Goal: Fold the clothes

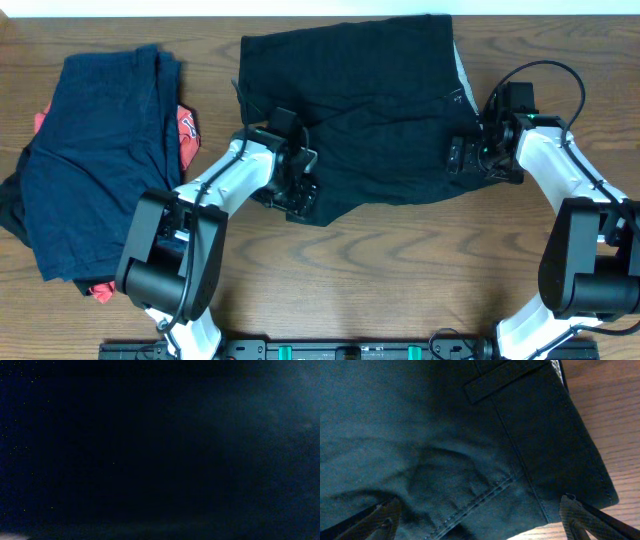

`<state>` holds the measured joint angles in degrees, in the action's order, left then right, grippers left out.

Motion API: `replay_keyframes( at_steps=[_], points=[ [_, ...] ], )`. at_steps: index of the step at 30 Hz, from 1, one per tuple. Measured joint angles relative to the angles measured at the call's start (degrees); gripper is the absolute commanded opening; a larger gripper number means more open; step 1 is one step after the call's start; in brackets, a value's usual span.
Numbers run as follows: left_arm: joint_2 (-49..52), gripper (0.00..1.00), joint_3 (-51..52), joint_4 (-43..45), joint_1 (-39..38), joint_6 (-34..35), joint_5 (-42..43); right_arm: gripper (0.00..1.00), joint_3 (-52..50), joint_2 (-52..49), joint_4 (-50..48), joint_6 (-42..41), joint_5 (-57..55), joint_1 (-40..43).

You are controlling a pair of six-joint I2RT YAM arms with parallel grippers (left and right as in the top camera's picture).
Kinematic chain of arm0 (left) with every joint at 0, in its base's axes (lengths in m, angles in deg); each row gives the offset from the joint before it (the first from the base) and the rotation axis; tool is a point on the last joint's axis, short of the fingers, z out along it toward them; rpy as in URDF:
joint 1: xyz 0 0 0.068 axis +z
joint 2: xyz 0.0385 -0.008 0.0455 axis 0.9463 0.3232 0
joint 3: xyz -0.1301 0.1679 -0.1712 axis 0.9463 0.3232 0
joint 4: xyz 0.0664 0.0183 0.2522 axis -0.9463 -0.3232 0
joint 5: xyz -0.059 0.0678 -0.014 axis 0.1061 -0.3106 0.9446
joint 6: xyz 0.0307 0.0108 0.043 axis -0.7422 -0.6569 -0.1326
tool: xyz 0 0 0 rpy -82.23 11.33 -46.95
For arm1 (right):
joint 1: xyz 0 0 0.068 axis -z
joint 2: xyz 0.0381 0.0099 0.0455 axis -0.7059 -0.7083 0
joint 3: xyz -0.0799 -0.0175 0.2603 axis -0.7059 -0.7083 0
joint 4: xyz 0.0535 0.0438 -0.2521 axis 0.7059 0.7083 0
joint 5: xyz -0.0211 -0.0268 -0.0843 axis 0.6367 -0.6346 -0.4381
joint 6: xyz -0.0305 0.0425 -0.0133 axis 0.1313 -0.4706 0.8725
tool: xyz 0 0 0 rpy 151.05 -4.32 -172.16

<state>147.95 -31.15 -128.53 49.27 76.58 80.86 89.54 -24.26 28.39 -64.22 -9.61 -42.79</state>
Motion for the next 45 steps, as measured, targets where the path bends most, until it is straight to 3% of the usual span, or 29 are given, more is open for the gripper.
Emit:
replay_keyframes(
  at_steps=[6,15,18,21,27,31,40,42,45],
  points=[
    [0.0,0.65,0.2,0.2,-2.8,-0.5,1.2,0.99,0.0,0.0,0.0,0.0,0.0,0.0],
    [0.0,0.39,0.2,0.2,-3.5,-0.5,1.2,0.99,0.0,0.0,0.0,0.0,0.0,0.0],
    [0.0,0.26,0.2,0.2,-3.5,-0.4,1.2,0.99,0.0,0.0,0.0,0.0,0.0,0.0],
    [0.0,0.06,0.2,0.2,-3.5,-0.3,1.1,0.99,0.0,0.0,0.0,0.0,0.0,0.0],
    [-0.1,0.06,0.2,-1.2,-3.5,-0.4,0.2,0.99,0.0,0.0,0.0,0.0,0.0,0.0],
    [-2.3,0.06,-1.2,-8.7,-2.9,0.0,-4.2,0.99,0.0,0.0,0.0,0.0,0.0,0.0],
    [-20.8,0.06,-6.0,-15.7,-2.2,1.3,-16.2,0.98,0.0,0.0,-0.3,0.0,0.2,0.0],
    [-24.1,0.06,-6.0,-15.8,-2.2,1.4,-17.3,0.95,0.0,0.0,-0.2,0.0,0.4,0.0],
    [-26.6,0.06,-6.0,-15.7,-2.2,1.4,-18.3,0.83,0.0,0.0,0.0,-0.1,1.9,0.0]
  ],
)
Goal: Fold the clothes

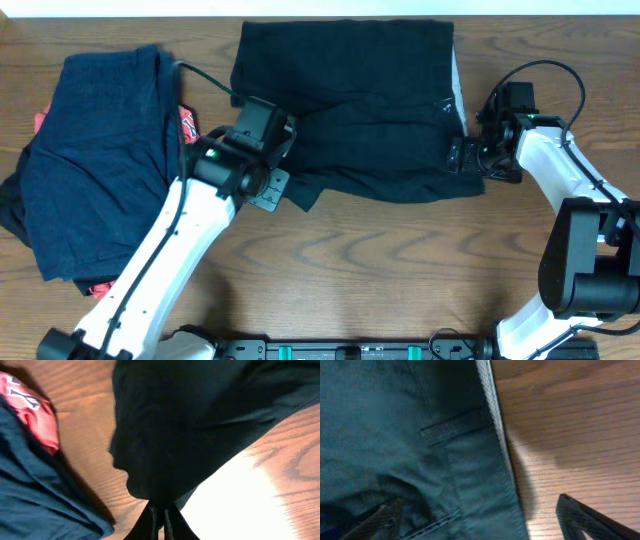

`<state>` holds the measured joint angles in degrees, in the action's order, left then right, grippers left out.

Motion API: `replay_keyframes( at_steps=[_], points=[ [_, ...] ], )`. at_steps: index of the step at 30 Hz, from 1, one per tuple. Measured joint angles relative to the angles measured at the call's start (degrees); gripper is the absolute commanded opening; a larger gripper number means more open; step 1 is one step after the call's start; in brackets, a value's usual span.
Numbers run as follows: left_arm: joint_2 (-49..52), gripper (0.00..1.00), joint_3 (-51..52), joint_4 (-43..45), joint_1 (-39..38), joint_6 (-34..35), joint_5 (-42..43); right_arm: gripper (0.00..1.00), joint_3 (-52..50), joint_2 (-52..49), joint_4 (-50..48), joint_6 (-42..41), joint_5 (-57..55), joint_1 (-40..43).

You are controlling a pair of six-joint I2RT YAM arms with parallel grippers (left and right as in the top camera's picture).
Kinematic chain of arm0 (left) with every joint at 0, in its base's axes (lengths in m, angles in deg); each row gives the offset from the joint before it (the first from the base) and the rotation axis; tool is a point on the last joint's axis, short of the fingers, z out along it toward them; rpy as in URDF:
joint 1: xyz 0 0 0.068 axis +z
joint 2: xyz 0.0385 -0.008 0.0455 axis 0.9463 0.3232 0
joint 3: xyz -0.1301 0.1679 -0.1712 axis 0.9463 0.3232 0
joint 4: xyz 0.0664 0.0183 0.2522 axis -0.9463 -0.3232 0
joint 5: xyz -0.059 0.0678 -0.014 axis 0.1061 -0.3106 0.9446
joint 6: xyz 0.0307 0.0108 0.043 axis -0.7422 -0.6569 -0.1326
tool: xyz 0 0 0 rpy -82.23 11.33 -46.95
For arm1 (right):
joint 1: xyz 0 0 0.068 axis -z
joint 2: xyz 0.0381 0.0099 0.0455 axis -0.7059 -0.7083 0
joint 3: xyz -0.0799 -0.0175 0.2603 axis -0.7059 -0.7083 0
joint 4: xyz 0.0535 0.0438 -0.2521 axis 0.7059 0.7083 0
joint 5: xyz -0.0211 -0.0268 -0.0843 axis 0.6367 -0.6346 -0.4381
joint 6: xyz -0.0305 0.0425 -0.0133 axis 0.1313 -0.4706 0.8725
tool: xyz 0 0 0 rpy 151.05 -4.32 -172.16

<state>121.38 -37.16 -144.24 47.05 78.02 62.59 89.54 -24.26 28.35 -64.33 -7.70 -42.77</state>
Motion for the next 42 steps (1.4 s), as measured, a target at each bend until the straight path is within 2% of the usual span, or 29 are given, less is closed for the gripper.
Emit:
replay_keyframes(
  at_steps=[10,18,22,27,31,33,37,42],
  points=[
    [2.8,0.06,0.0,1.7,0.0,4.3,-1.0,0.87,0.0,0.9,6.8,0.1,7.0,1.6],
    [6.8,0.06,0.0,2.0,0.0,8.5,-1.2,0.91,0.0,1.0,12.6,-5.1,3.3,1.6],
    [7.3,0.06,0.0,2.3,0.0,9.0,-1.2,0.93,-0.1,1.0,11.8,-8.2,-0.3,1.2],
    [7.4,0.06,0.0,3.5,0.0,9.0,-1.2,0.92,-2.7,1.2,4.3,-11.3,-5.3,-1.3],
    [7.4,0.06,0.0,4.5,0.0,10.0,-1.2,0.8,-6.4,1.2,-0.1,-13.3,-6.5,-4.0],
    [7.4,0.06,0.0,4.7,0.0,10.5,-1.2,0.61,-7.7,1.2,-0.4,-14.0,-6.8,-5.0],
    [7.4,0.06,0.0,4.8,0.0,11.1,-1.2,0.03,-8.2,1.2,-0.2,-14.9,-7.6,-5.7],
    [7.4,0.06,0.0,5.2,0.0,11.6,-1.2,0.01,-8.2,1.6,0.1,-15.3,-8.3,-5.5]
  ],
)
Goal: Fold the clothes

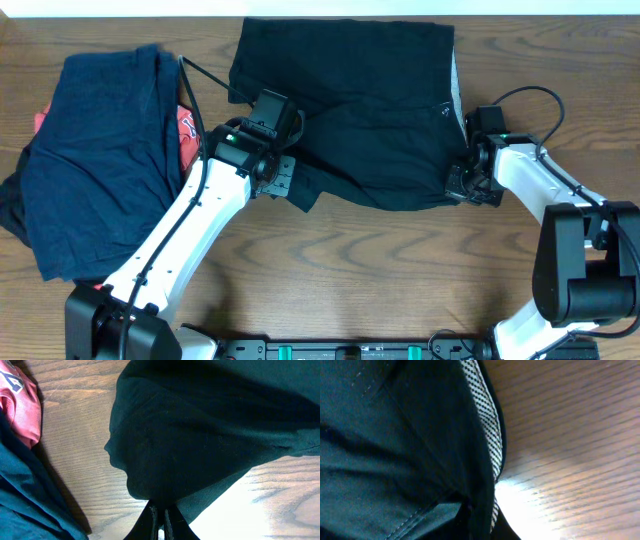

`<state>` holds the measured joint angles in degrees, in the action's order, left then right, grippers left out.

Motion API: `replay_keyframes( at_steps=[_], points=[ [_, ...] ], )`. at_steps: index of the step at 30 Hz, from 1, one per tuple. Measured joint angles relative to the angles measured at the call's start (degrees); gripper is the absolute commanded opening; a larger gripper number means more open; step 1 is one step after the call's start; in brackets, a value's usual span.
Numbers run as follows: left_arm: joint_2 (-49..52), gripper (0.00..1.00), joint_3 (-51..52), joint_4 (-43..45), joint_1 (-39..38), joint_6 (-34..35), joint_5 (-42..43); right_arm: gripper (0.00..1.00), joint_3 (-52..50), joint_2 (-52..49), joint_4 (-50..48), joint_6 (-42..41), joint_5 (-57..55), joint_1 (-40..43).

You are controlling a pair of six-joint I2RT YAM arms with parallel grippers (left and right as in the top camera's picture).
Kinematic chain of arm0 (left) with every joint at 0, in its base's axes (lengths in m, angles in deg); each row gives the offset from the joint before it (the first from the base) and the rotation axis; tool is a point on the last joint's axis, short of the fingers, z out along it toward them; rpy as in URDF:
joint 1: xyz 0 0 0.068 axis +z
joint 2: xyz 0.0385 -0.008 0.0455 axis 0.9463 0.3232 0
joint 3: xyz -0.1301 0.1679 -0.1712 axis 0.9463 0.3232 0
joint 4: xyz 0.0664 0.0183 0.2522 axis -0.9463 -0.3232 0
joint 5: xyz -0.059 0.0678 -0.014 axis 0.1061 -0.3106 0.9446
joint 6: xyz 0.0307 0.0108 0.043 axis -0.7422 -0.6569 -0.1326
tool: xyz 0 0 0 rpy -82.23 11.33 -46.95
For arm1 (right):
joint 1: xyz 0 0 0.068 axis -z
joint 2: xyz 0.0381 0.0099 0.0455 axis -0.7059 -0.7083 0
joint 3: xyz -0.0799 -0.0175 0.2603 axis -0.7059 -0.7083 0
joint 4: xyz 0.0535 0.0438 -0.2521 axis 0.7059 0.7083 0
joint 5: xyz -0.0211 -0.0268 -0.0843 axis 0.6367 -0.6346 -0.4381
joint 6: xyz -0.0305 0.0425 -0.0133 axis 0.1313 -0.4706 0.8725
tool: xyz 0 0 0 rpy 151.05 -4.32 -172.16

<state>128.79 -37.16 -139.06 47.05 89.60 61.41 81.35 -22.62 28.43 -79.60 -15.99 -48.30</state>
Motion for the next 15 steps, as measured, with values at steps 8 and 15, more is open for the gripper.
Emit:
replay_keyframes(
  at_steps=[8,15],
  points=[
    [-2.1,0.06,-0.5,-0.5,0.0,2.0,-1.7,0.01,4.0,8.8,5.8,3.4,-1.2,5.4],
    [-13.9,0.06,-1.8,-1.9,-0.6,3.4,-6.1,0.01,9.1,25.3,7.5,8.1,5.6,10.3]
  ],
)
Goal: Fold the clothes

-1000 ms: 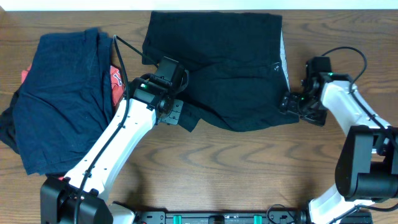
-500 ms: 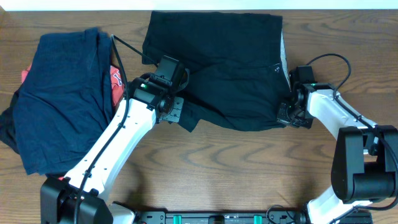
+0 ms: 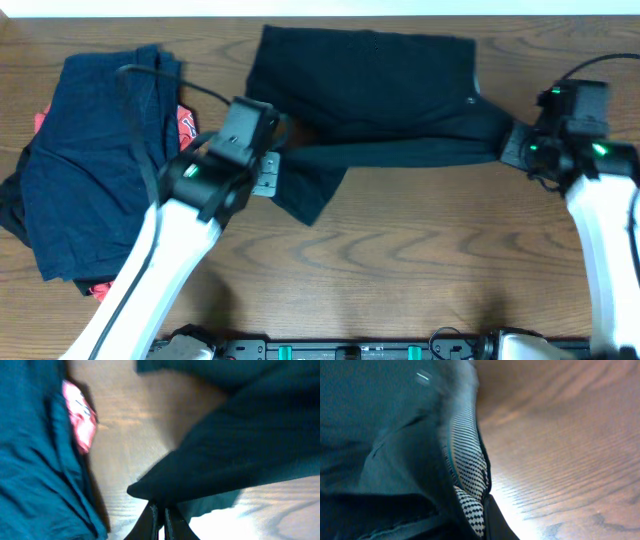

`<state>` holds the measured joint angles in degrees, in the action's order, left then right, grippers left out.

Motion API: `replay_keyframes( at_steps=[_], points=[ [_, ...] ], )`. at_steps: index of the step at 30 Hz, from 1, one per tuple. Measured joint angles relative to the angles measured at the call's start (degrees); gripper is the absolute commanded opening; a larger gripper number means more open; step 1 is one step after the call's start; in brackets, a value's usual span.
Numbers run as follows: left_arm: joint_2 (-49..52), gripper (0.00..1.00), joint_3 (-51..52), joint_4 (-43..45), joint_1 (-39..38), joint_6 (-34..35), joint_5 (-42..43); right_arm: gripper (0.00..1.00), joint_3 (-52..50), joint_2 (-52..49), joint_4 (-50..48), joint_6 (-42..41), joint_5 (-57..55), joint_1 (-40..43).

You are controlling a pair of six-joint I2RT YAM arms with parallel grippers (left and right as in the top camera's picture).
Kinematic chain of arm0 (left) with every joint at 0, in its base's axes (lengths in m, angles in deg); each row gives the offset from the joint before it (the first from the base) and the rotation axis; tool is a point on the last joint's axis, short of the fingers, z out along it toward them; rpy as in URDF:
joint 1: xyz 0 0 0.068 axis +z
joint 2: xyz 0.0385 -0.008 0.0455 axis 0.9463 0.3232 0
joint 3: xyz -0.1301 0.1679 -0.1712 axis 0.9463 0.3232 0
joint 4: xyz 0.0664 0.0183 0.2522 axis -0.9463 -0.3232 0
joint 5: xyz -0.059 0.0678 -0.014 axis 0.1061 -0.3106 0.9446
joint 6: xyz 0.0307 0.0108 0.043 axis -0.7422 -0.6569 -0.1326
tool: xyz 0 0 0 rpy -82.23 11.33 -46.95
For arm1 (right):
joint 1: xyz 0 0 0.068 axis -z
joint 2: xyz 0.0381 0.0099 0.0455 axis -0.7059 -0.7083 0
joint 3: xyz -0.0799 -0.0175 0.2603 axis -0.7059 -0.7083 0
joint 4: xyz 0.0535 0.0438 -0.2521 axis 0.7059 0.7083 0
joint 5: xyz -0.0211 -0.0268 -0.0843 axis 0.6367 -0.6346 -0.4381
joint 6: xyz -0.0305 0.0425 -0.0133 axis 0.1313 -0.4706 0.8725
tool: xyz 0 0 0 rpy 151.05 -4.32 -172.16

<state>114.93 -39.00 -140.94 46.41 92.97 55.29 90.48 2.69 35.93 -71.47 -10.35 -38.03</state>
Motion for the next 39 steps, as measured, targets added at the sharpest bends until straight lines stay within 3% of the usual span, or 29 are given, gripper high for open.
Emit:
replay_keyframes(
  at_steps=[10,17,25,32,35,39],
  points=[
    [-14.7,0.06,-0.7,-2.6,-0.2,0.1,-1.4,0.01,0.1,9.0,11.1,1.4,4.8,0.6],
    [-19.4,0.06,-0.8,-4.5,0.7,0.5,-4.5,0.01,0.1,13.3,12.7,1.7,0.4,2.1],
    [-8.3,0.06,-1.0,2.7,0.7,-0.2,-4.3,0.01,0.1,11.0,11.5,2.8,-1.0,2.2],
    [1.8,0.06,-1.0,-2.7,0.7,-1.1,4.2,0.01,0.1,6.2,11.1,3.3,-1.3,2.2],
    [3.5,0.17,-1.0,-6.6,0.7,-2.8,9.0,0.01,0.1,4.9,10.7,3.6,-1.6,2.2],
    [3.3,0.52,-1.0,-12.1,-0.8,-6.8,14.8,0.01,0.1,3.7,10.2,3.8,-1.7,2.2]
  ],
)
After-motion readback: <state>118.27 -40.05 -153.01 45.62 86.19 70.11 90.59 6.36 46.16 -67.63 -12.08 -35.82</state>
